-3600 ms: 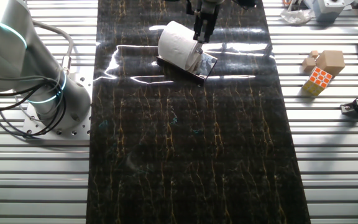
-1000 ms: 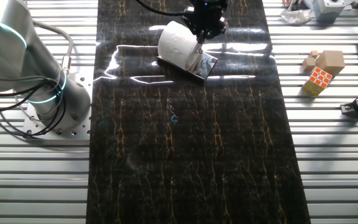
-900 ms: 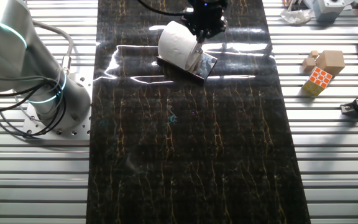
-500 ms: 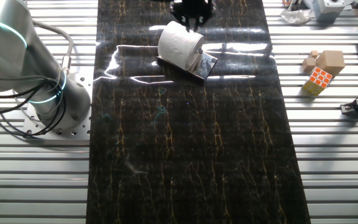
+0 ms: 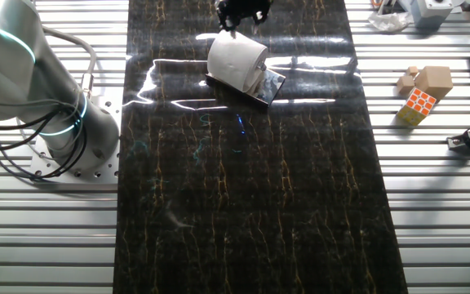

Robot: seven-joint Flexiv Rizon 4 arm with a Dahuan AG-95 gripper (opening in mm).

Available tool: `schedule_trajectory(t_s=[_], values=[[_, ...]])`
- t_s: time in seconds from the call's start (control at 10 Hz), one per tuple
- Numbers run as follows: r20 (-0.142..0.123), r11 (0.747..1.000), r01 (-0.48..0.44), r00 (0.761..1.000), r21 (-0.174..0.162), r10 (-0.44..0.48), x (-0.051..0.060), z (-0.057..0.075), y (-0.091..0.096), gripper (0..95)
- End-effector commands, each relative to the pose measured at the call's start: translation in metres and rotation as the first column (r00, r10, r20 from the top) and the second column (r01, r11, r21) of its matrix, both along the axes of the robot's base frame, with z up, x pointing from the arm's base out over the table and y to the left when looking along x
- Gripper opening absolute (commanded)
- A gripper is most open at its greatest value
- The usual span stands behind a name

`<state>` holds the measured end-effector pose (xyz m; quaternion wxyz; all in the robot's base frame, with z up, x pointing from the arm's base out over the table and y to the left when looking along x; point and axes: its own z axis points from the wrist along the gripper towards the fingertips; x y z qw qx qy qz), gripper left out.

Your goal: Take the roll of paper down from the shelf

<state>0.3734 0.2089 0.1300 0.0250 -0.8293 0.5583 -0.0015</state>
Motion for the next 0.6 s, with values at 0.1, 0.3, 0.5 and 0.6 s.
schedule_trajectory(t_s=[0.1,0.3,0.5,0.6], values=[[0.005,0.987,-0.159,0.987,-0.015,0.159,-0.003,-0.007,-0.002,76.0],[0.005,0.98,-0.196,0.981,-0.02,0.196,-0.004,-0.007,-0.008,76.0],[0.006,0.968,-0.251,0.968,-0.021,0.252,-0.006,-0.009,-0.016,76.0],[0.007,0.958,-0.286,0.958,-0.02,0.286,-0.007,-0.012,-0.02,76.0]])
